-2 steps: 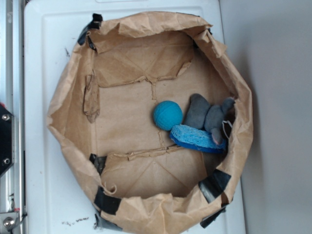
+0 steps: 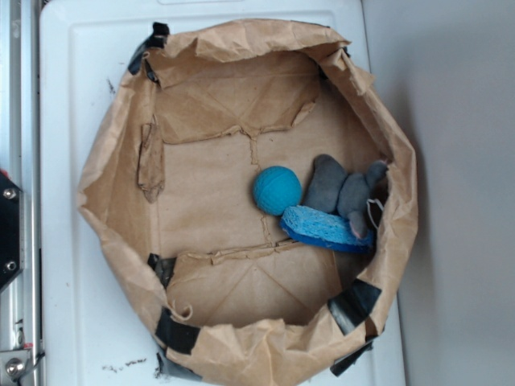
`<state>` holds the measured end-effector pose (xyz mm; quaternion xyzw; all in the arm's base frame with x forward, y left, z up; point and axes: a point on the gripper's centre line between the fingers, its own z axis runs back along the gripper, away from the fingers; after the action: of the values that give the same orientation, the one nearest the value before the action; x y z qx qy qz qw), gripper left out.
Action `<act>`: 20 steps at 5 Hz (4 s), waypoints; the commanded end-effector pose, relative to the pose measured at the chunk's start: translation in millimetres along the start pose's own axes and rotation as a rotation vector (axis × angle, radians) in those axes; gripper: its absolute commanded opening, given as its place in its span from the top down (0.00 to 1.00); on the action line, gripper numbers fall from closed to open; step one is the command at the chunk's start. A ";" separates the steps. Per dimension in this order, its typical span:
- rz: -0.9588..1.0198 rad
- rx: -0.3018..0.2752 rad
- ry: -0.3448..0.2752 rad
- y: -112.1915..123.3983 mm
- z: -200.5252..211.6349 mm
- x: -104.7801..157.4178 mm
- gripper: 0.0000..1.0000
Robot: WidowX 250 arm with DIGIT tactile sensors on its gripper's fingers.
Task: Grab the blue ball.
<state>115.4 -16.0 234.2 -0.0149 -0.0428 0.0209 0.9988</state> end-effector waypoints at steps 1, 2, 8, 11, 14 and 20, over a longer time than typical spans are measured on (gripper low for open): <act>-0.021 -0.064 -0.091 20.9 -1.6 46.4 0.00; -0.025 -0.039 -0.109 25.9 -13.5 95.8 0.00; -0.324 -0.022 -0.164 18.1 -103.1 152.8 0.00; -0.325 0.054 -0.120 56.2 -157.7 157.3 0.00; -0.398 0.057 -0.141 51.9 -211.3 149.3 0.00; -0.305 0.052 -0.213 53.7 -180.1 146.5 1.00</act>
<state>263.5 36.1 52.8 0.0065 -0.1175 -0.1300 0.9845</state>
